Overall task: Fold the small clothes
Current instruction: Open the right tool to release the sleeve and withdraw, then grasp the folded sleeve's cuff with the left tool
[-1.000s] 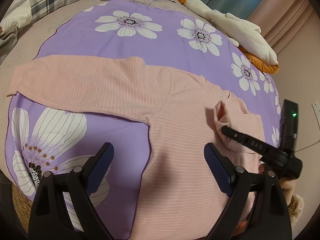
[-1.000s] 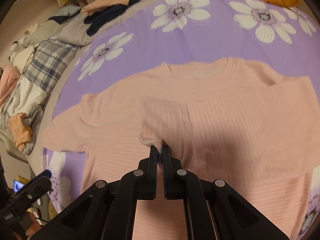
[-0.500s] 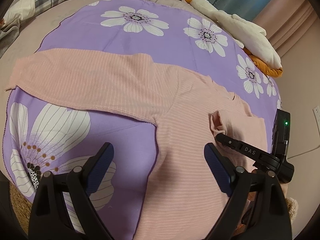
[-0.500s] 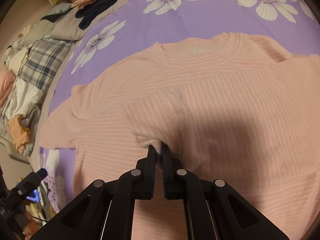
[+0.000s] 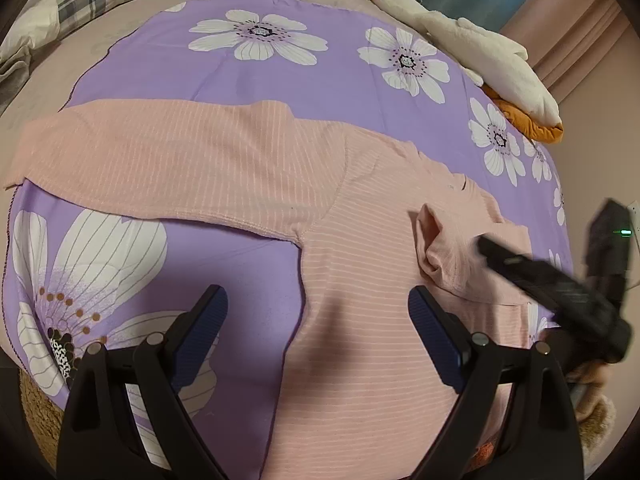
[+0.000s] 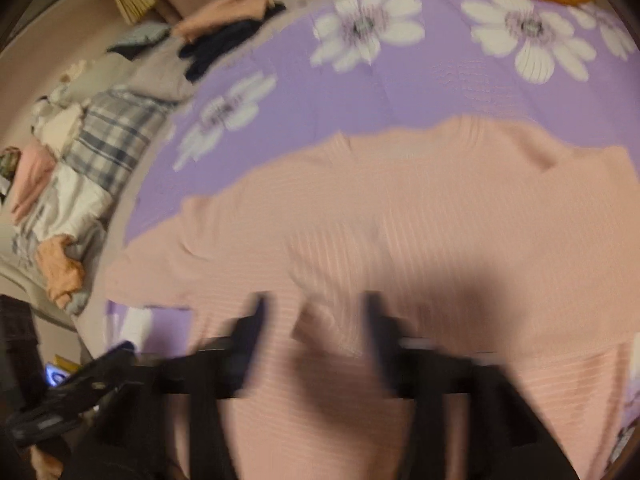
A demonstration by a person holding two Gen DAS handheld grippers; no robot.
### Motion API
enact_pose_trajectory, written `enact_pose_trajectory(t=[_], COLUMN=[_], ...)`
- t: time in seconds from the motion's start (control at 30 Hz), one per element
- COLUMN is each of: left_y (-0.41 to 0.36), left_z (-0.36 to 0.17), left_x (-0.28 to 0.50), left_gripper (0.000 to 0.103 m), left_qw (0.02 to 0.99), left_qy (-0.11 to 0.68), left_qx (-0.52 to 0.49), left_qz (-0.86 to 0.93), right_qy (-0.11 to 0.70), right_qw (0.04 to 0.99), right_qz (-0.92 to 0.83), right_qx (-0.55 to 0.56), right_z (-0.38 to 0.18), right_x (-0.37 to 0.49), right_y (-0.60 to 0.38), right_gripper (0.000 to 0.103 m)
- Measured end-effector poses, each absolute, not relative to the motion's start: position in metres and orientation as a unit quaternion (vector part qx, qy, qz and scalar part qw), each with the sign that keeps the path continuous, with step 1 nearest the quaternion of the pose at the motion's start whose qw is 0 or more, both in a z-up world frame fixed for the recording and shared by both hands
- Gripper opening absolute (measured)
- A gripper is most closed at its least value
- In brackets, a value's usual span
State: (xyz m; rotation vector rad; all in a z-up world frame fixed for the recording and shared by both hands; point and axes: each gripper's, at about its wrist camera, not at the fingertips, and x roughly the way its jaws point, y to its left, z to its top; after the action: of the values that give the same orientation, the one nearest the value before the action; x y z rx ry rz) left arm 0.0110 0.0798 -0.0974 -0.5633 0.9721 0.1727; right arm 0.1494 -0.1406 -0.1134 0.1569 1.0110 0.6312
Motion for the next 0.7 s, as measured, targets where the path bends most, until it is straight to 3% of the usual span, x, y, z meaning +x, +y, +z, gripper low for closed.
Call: enact_pose_trajectory(t=[0.23, 0.7], left_y=[0.070, 0.028], left_z=[-0.099, -0.109], left_x=[0.018, 0.071], left_gripper=[0.092, 0.092], left_qw=[0.844, 0.844], left_qy=[0.466, 0.474], left_qx=[-0.256, -0.250], left_qz=[0.068, -0.012], right_qy=[0.430, 0.443], right_qw=[0.862, 0.871], right_qz=[0.247, 0.099], right_qx=[0.108, 0.189], right_z=[-0.089, -0.122], right_x=[0.146, 0.131], right_y=[-0.197, -0.313], right_gripper=[0.075, 0.075])
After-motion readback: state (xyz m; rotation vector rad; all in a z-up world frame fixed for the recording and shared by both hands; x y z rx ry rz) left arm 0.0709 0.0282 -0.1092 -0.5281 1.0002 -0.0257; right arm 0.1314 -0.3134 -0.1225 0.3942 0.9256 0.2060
